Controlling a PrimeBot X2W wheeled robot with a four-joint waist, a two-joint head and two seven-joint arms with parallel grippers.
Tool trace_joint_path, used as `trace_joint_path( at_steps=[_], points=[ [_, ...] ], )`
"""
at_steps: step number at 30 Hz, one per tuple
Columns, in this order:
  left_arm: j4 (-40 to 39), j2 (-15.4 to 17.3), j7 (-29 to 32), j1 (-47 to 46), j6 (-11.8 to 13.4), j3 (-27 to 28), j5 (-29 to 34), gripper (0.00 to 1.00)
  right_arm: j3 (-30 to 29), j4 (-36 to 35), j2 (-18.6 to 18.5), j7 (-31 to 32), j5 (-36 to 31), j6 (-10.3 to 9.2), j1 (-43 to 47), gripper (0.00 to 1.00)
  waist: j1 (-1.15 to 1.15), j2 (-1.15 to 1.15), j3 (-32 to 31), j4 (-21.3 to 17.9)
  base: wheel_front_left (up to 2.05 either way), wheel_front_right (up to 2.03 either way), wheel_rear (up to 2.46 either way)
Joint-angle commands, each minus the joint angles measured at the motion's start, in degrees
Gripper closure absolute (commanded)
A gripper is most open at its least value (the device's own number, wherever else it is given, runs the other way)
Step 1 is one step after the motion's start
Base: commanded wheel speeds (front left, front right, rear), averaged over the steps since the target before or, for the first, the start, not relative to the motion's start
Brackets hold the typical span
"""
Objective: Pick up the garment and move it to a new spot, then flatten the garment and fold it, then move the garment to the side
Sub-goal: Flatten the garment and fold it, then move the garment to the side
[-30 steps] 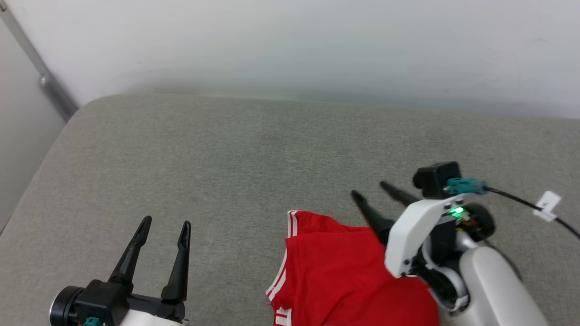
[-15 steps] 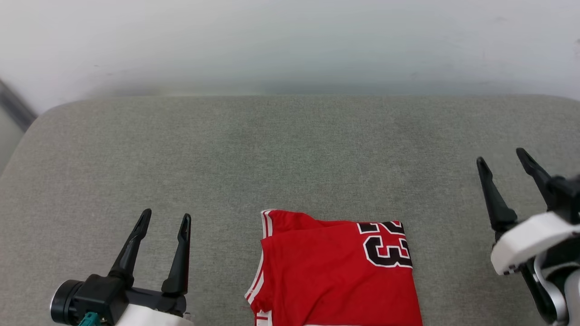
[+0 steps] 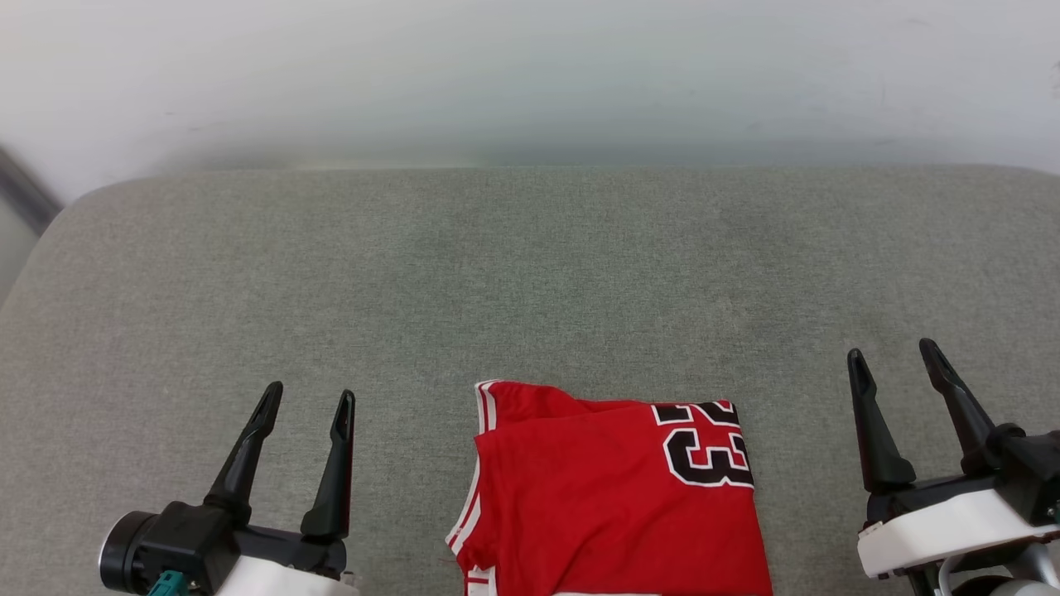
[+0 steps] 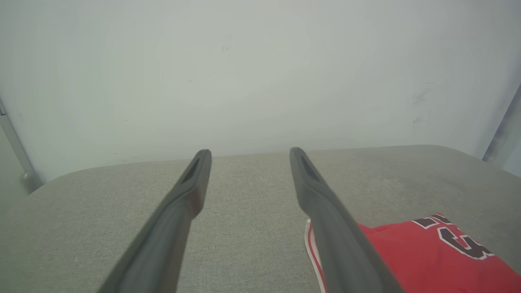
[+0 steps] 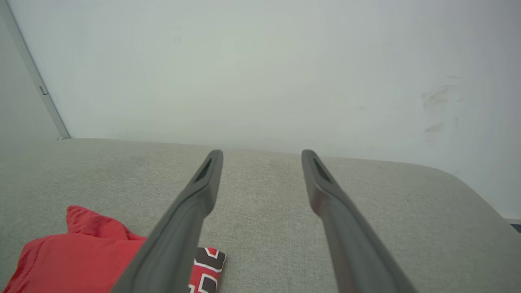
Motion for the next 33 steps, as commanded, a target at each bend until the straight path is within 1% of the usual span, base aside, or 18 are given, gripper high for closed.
trace_joint_path(
  at_steps=[1, 12, 16, 18, 19, 21, 22, 26, 29, 31, 33],
  points=[
    [-0.2, -0.3, -0.1, -0.2, -0.1, -0.2, 0.1, 0.0, 0.0, 0.0, 0.5, -0.5, -0.3, -0.02, 0.5, 0.0, 0.0, 0.0, 0.0, 0.0, 0.0, 0.0, 0.0],
    [-0.3, -0.7, -0.1, 0.3, -0.1, -0.1, 0.6, 0.0, -0.7, 0.2, 2.1, -1.3, -1.0, -0.02, 0.9, 0.0, 0.0, 0.0, -0.2, 0.1, 0.0, 0.0, 0.0],
    [-0.2, -0.7, -0.1, 0.2, -0.1, -0.3, 0.6, 0.0, -0.9, -0.2, 2.1, -0.5, -1.2, -0.02, 0.8, 0.0, 0.0, 0.0, -0.1, 0.2, 0.0, 0.0, 0.0],
    [-0.2, -0.8, -0.1, 0.0, -0.1, -0.5, 0.7, 0.0, -1.2, -0.2, 2.2, 1.5, -0.3, -0.02, 1.0, 0.0, 0.0, 0.0, 0.2, 0.3, 0.0, 0.0, 0.0],
    [-0.2, -0.8, -0.1, -0.2, -0.1, -0.7, 0.7, 0.0, -0.8, -0.2, 1.9, 3.2, 0.1, -0.02, 0.9, 0.0, 0.0, 0.0, 0.4, 0.5, 0.0, 0.0, 0.0],
    [-0.1, -0.9, -0.1, -0.7, -0.1, -0.9, 0.8, 0.0, 0.5, -1.0, 0.1, 7.5, 0.5, -0.02, 0.7, 0.0, 0.0, 0.0, 0.8, 0.7, 0.0, 0.0, 0.0],
    [-0.1, -0.9, -0.1, -0.9, -0.1, -1.0, 0.7, 0.0, 1.2, -1.0, -0.6, 10.8, 1.3, -0.02, 0.7, 0.0, 0.0, 0.0, 1.1, 0.9, 0.0, 0.0, 0.0],
    [0.5, -0.8, -0.1, -1.4, -0.1, -1.6, 0.6, 0.0, 5.5, -3.1, -5.2, 25.4, 4.3, -0.02, 0.6, 0.0, 0.0, 0.0, 2.7, 1.7, 0.0, 0.0, 0.0],
    [0.6, -0.9, -0.1, -2.7, -0.1, -2.5, 0.8, 0.0, 6.5, -5.1, -5.8, 36.2, 7.6, -0.02, 0.2, 0.0, 0.0, 0.0, 4.3, 2.7, 0.0, 0.0, 0.0],
    [0.8, -1.1, -0.1, -3.4, -0.1, -3.1, 0.7, 0.0, 6.2, -5.9, -5.4, 43.5, 9.4, -0.03, 0.3, 0.0, 0.0, 0.0, 5.4, 3.6, 0.0, 0.0, 0.0],
    [1.4, -1.4, -0.1, -4.1, -0.1, -3.8, 0.4, 0.0, 5.7, -6.7, -5.4, 49.6, 8.5, -0.02, 0.2, 0.0, 0.0, 0.0, 6.3, 4.6, 0.0, 0.0, 0.0]
  ],
)
